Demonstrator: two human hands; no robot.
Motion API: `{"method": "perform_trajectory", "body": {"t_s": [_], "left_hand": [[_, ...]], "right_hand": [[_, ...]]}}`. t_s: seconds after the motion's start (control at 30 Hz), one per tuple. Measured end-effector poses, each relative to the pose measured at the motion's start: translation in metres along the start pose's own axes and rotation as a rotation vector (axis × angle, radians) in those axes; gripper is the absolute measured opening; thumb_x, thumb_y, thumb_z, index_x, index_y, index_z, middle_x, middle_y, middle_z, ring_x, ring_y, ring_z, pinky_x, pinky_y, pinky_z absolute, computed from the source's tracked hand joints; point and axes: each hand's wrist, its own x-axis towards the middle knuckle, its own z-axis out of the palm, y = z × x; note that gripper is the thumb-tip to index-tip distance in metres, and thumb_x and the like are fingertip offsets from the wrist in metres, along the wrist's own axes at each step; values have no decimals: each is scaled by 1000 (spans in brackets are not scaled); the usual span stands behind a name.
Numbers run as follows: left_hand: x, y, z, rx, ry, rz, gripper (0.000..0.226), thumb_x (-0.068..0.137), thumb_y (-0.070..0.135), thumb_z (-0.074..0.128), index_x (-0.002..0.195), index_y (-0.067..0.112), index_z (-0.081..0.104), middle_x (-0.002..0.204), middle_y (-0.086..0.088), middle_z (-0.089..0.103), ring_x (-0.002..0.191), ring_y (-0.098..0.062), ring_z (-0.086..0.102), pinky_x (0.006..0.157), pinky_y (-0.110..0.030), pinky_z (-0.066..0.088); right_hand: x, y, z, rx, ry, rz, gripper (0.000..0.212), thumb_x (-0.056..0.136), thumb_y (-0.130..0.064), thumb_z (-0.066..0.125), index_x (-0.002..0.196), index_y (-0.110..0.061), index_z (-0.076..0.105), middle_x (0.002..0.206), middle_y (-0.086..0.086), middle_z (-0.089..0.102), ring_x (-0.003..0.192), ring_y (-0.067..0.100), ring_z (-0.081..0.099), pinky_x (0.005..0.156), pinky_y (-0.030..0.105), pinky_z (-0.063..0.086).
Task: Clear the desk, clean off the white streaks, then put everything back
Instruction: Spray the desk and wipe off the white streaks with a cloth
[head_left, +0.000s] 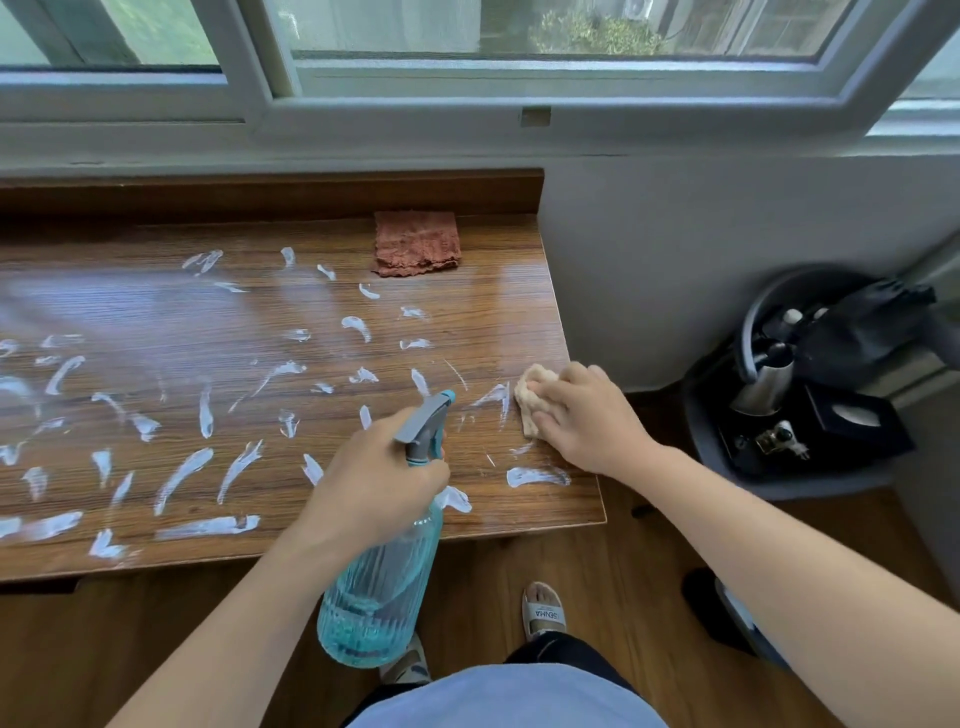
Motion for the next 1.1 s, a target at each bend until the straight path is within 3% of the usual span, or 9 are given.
{"method": "perform_trajectory", "body": {"t_s": [0.17, 0.3, 0.6, 0.77, 0.9, 1.0, 1.1], "left_hand": [[-1, -13, -1, 141, -30, -10, 8, 85, 26, 59, 89, 20, 55, 78, -7, 61, 65, -26, 51, 61, -37, 40], [-2, -24, -5, 182, -75, -6, 8, 86, 30, 60, 90, 27, 55, 79, -2, 63, 72, -29, 59, 62, -39, 46], [-10, -35, -9, 181, -158, 66, 10, 89, 28, 61, 91, 27, 51, 78, -1, 58, 68, -23, 51, 62, -37, 39], [-21, -27, -15, 128, -71, 56, 12, 87, 22, 61, 88, 29, 51, 72, 6, 54, 66, -19, 49, 61, -35, 38], [-28, -20, -14, 58, -11, 12, 9, 87, 20, 61, 93, 25, 57, 72, -2, 57, 62, -22, 47, 61, -37, 40], [-31, -17, -8, -7, 11, -8, 11, 85, 17, 58, 96, 18, 57, 68, -3, 49, 58, -18, 39, 59, -39, 37], [-35, -13, -1, -40, 44, -39, 12, 85, 17, 58, 97, 20, 59, 73, -11, 55, 58, -17, 41, 57, -40, 39]], "right_hand": [[22, -3, 3, -95, 59, 115, 30, 100, -38, 54, 125, -27, 67, 102, -5, 45, 96, 19, 39, 86, 44, 48], [75, -12, 1, -192, -12, 240, 41, 104, -47, 43, 140, -34, 57, 123, 4, 49, 111, 29, 42, 94, 44, 44], [99, -12, -7, -199, -131, 237, 47, 107, -50, 34, 151, -40, 46, 135, 1, 46, 124, 29, 38, 105, 46, 35], [116, -10, -5, -52, -123, 147, 40, 107, -42, 43, 141, -31, 60, 123, 5, 50, 120, 29, 39, 103, 43, 39], [121, -17, 7, 9, -68, 99, 37, 104, -40, 52, 134, -23, 66, 117, 5, 53, 111, 26, 50, 95, 43, 47], [89, -29, 16, 53, -92, -71, 27, 99, -36, 59, 119, -21, 70, 111, 4, 57, 101, 25, 55, 85, 43, 50], [33, -35, 17, 84, -142, -273, 19, 93, -38, 64, 109, -28, 64, 102, -10, 58, 91, 14, 54, 74, 36, 49]]}}
